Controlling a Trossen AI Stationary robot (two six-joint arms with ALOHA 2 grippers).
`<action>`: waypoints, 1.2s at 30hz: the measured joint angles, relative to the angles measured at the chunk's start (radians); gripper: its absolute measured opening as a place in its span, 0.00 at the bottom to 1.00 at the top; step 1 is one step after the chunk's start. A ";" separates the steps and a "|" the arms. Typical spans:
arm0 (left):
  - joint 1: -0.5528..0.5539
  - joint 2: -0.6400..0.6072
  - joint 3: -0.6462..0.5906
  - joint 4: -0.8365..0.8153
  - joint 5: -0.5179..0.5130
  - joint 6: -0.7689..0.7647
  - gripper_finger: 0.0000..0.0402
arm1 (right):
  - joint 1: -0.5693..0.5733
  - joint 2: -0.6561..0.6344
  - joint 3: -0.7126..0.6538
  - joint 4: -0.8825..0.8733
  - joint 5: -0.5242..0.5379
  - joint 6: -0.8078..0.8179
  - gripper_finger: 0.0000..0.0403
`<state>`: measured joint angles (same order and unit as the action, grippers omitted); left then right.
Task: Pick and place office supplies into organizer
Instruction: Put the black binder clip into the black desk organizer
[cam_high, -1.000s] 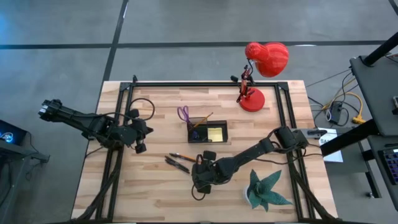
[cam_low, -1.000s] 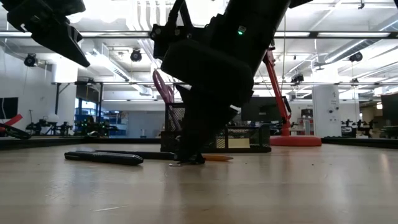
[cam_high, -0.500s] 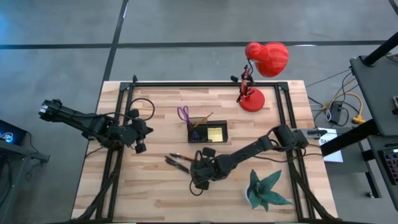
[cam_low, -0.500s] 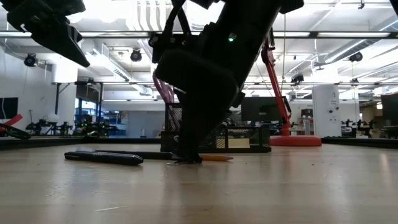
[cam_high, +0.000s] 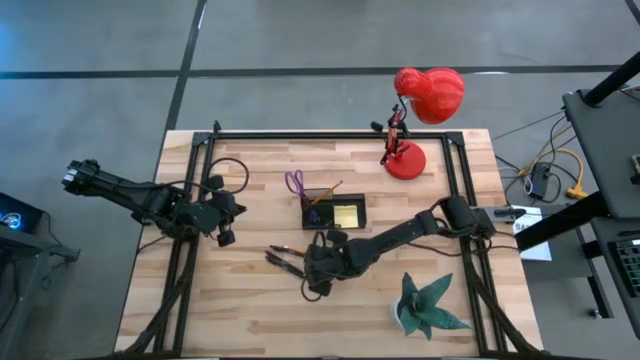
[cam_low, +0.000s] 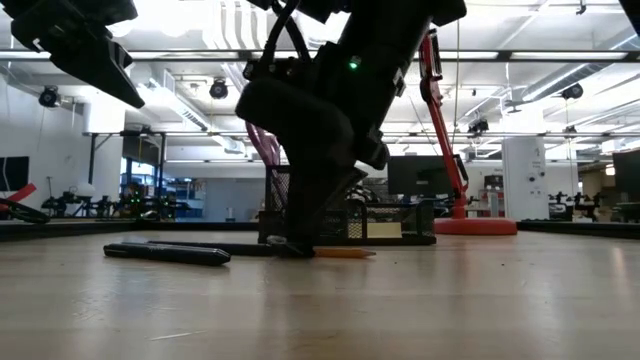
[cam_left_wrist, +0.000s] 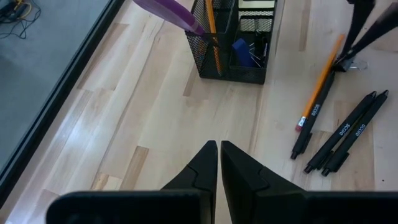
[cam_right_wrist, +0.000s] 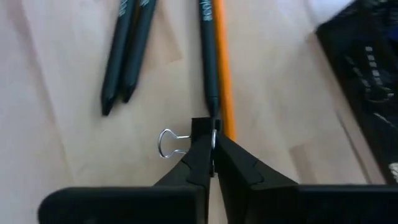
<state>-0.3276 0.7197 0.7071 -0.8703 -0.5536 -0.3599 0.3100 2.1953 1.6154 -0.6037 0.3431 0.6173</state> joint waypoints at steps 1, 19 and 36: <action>0.000 0.000 0.000 0.000 0.000 0.000 0.01 | -0.004 -0.007 0.000 -0.002 0.000 0.010 0.02; 0.000 0.000 0.000 0.004 -0.002 -0.001 0.01 | -0.155 -0.183 0.015 -0.150 0.131 -0.006 0.02; 0.000 0.048 0.000 0.008 -0.003 -0.026 0.01 | -0.257 -0.130 -0.005 -0.013 0.041 -0.050 0.02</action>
<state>-0.3275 0.7679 0.7071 -0.8621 -0.5571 -0.3862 0.0533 2.0655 1.6108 -0.6169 0.3838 0.5670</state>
